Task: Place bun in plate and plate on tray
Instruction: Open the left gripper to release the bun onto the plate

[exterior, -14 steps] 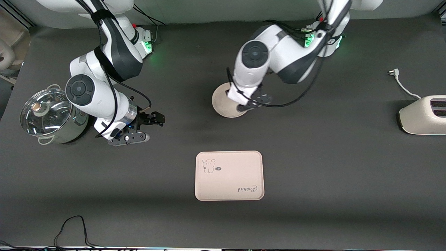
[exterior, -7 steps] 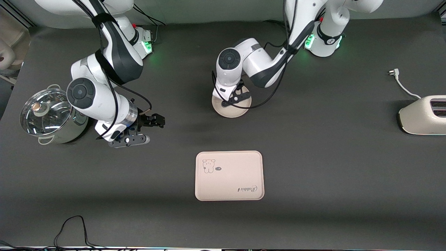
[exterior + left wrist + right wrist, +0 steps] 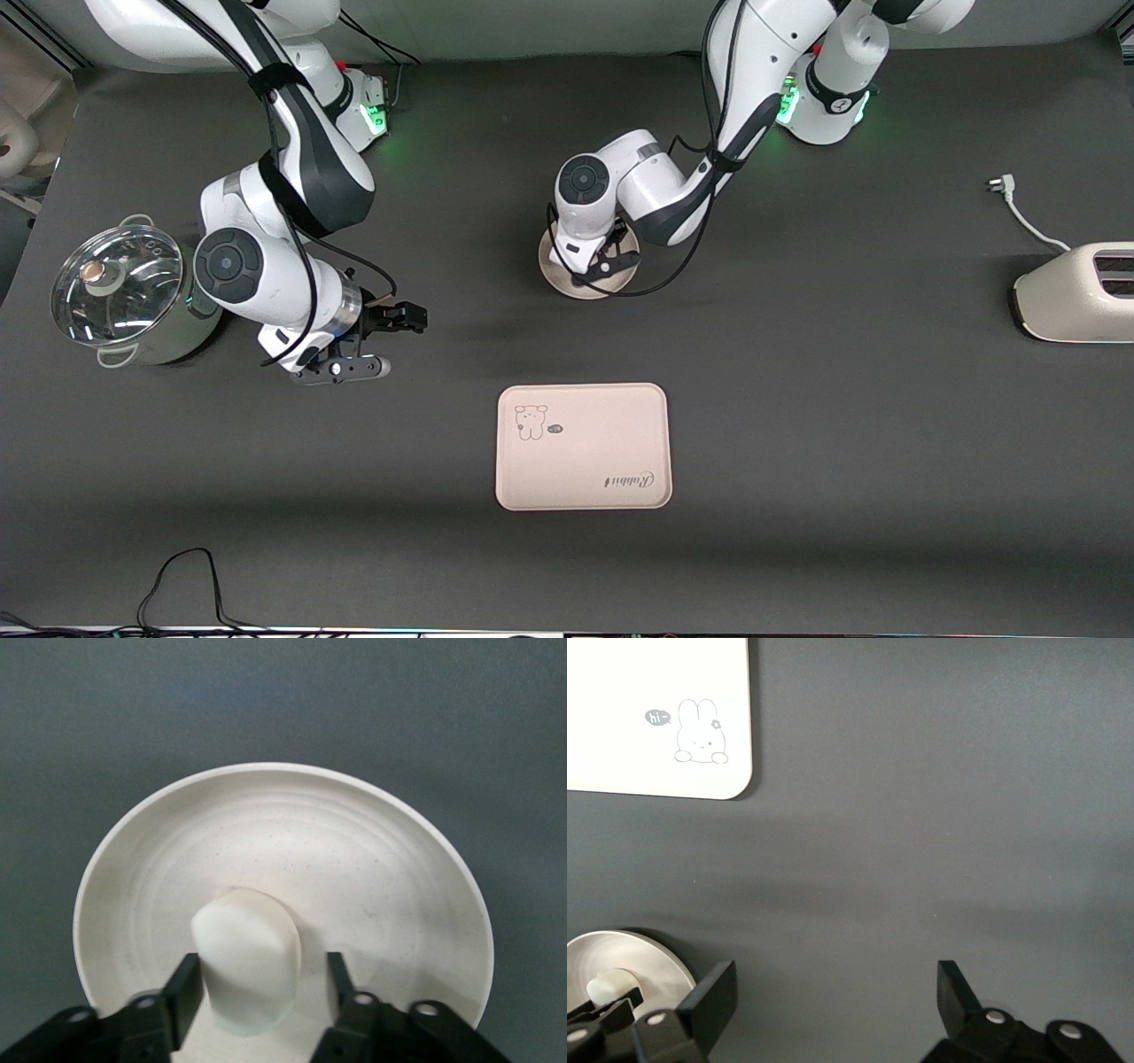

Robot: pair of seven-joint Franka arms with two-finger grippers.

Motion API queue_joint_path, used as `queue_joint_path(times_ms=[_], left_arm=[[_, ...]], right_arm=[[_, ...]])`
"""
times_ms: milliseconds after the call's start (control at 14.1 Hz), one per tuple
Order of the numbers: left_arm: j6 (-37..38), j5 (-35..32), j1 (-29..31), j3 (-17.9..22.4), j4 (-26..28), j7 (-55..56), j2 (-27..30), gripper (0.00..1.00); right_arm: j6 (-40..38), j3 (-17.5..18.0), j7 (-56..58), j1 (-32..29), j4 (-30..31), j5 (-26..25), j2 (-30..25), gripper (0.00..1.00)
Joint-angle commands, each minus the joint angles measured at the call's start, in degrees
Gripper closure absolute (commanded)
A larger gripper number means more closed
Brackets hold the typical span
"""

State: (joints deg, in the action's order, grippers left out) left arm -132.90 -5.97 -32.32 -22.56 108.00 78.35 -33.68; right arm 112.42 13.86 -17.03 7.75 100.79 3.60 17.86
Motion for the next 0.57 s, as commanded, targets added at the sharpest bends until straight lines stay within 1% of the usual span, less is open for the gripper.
queue_joint_path(times_ms=[0,142,284,355,498], left_arm=[[0.6,-1.1,0.0,0.1,0.0,2.5,1.4,0.00],[2.9,-1.1,0.8,0.1,-0.3,2.8,3.9,0.00],[8.8,-1.1,4.4,0.0,-0.9,0.8,8.6,0.00],[11.1,-1.1,6.9,0.0,-1.1,-2.0,11.1,0.00],[15.5,-0.6,13.7,0.0,-2.2,-9.2,15.7,0.00]], right_arm=[[1.9,0.6,-1.4,0.2,0.4,1.2,-0.3,0.00],[2.5,0.9,-1.4,0.2,0.6,1.2,-0.2,0.00],[2.6,1.1,-1.6,0.3,0.6,1.2,-0.1,0.00],[2.6,2.5,-2.1,0.2,0.6,1.3,0.0,0.00],[4.7,5.4,-7.6,0.3,0.6,1.3,1.6,0.00]])
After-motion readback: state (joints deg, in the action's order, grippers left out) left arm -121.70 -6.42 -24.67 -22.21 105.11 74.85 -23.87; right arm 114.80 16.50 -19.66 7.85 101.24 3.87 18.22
